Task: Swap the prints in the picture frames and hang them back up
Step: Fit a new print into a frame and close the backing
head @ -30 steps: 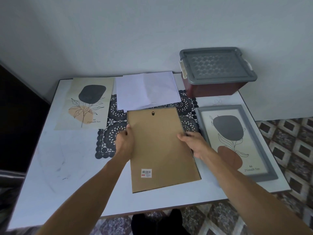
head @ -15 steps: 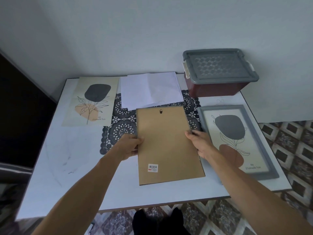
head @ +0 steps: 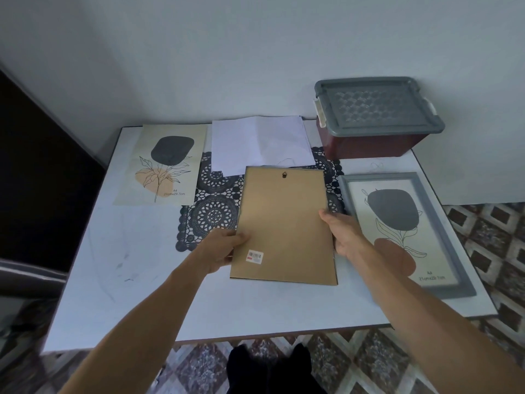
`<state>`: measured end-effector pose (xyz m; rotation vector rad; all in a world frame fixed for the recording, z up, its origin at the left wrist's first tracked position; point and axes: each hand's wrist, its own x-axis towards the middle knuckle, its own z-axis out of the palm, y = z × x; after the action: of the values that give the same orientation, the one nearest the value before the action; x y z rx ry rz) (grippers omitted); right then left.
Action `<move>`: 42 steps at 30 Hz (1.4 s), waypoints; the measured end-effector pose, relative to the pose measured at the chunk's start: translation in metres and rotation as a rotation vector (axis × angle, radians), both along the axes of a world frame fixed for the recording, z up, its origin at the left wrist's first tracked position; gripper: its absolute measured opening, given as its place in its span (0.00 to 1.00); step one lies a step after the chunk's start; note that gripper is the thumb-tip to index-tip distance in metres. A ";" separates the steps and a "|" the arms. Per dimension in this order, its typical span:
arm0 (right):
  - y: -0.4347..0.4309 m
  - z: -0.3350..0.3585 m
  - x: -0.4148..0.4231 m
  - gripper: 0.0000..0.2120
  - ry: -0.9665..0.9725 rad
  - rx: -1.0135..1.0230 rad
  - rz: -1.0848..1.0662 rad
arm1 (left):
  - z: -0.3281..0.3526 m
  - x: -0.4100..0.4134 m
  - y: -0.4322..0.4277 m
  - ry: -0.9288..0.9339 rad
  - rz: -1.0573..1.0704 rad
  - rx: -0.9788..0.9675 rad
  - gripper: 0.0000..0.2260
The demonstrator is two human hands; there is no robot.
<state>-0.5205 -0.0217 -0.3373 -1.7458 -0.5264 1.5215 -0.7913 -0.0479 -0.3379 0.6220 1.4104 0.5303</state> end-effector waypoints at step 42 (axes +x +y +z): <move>-0.050 -0.005 0.003 0.25 -0.130 -0.009 0.194 | 0.001 -0.001 -0.026 -0.128 0.063 -0.013 0.10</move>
<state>-0.5170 -0.0714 -0.3427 -1.8529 -0.7757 1.5497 -0.7919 -0.0734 -0.3367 0.5260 1.3150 0.6004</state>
